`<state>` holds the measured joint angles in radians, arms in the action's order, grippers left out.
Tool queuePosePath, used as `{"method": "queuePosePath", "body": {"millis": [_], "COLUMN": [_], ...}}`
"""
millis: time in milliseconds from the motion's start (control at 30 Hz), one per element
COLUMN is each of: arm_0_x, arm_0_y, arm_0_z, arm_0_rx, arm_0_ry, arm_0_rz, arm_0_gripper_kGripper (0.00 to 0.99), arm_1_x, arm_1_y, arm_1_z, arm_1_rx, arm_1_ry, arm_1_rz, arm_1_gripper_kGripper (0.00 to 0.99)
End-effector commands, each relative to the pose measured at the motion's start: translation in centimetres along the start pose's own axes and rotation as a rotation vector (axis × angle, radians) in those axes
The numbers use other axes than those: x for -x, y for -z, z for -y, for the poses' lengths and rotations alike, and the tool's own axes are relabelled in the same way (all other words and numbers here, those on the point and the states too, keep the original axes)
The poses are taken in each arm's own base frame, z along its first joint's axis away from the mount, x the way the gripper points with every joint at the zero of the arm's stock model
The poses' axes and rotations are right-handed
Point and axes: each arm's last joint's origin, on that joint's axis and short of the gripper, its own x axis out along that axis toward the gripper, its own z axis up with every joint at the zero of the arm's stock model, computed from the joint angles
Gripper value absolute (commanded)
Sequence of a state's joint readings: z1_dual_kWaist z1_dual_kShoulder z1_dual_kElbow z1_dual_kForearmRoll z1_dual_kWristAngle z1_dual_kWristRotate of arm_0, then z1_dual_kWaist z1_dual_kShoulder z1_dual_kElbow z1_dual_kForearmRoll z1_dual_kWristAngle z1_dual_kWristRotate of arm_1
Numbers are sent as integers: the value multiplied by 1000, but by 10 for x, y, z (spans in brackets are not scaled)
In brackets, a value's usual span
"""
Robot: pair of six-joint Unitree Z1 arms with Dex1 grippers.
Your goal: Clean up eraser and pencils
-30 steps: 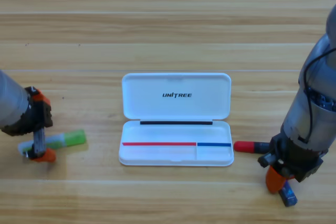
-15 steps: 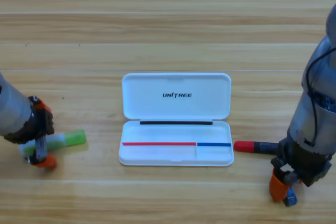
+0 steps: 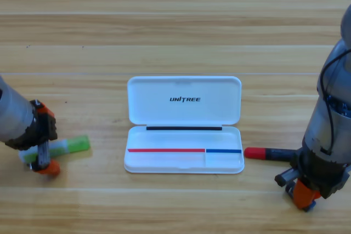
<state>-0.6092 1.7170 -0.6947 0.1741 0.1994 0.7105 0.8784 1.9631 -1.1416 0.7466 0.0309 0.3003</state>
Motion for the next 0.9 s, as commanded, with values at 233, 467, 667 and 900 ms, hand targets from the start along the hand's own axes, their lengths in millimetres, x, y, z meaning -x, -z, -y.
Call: {"method": "queuePosePath", "body": {"millis": [233,467,667,900], "arm_0_x": [-23,-26,-30,-34], "arm_0_y": [8,8,7,6], "arm_0_z": [6,8,10,12], "arm_0_rx": [15,14,15,4], "arm_0_ry": [70,90,128,151], "arm_0_rz": [-65,-63,-51,-53], "arm_0_gripper_kGripper": [834,804,637,413], "arm_1_x": [14,91,74,36], "arm_1_y": [10,16,-25,-78], "arm_1_z": [-12,-18,-29,-46], "arm_1_rx": [163,628,926,1132], "arm_1_ry": [-71,-74,-11,9], "arm_1_rz": [-13,63,-17,-71], "arm_1_gripper_kGripper": [0,0,0,0]}}
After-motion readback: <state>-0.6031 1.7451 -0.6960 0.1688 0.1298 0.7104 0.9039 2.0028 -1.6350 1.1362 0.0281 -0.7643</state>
